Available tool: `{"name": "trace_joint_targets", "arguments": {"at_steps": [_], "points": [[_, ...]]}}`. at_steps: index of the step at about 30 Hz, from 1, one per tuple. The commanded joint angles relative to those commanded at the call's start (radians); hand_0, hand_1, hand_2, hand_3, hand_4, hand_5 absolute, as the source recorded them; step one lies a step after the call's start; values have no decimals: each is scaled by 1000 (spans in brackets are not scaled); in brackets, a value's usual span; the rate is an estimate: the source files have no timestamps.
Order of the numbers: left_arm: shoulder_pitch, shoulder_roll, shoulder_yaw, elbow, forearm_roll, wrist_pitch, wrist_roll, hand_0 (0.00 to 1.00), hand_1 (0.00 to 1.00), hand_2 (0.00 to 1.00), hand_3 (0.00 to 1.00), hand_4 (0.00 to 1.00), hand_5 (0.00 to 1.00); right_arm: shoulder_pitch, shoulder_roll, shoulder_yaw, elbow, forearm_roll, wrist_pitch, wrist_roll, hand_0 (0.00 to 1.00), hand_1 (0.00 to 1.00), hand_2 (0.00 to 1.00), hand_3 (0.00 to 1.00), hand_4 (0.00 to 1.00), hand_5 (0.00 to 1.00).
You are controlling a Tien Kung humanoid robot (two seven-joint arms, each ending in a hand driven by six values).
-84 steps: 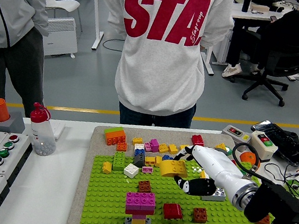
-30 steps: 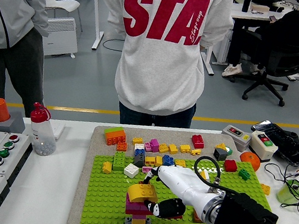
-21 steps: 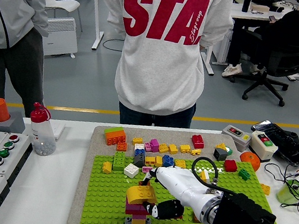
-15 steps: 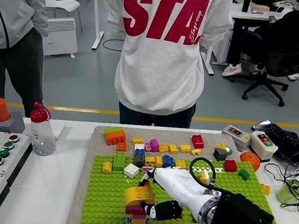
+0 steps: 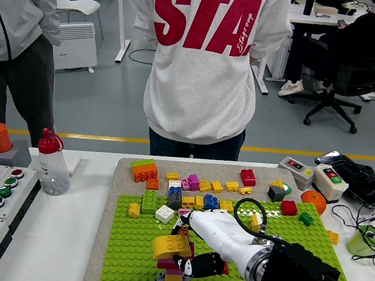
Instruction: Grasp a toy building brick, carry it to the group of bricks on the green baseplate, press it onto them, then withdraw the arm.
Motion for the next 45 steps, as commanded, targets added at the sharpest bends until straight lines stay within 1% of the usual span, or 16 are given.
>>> {"name": "trace_joint_targets", "arguments": {"at_steps": [2, 3, 28, 45], "points": [[0, 0, 1, 0, 0, 0, 0, 653, 687, 672, 572, 282, 998, 0, 0, 0, 0, 0, 1, 0, 915, 770, 825, 606, 502, 233], [0, 0, 1, 0, 0, 0, 0, 653, 687, 672, 572, 282, 998, 0, 0, 0, 0, 0, 1, 0, 916, 774, 826, 623, 507, 240], [0, 0, 3, 0, -3, 1, -1, 652, 688, 673, 573, 281, 998, -5, -2, 9, 0, -12, 2, -12, 916, 779, 835, 628, 520, 268], [0, 0, 3, 0, -1, 1, 0, 652, 688, 673, 573, 281, 998, -3, 7, 1, 0, -14, 4, -16, 916, 781, 840, 633, 525, 276]]}}
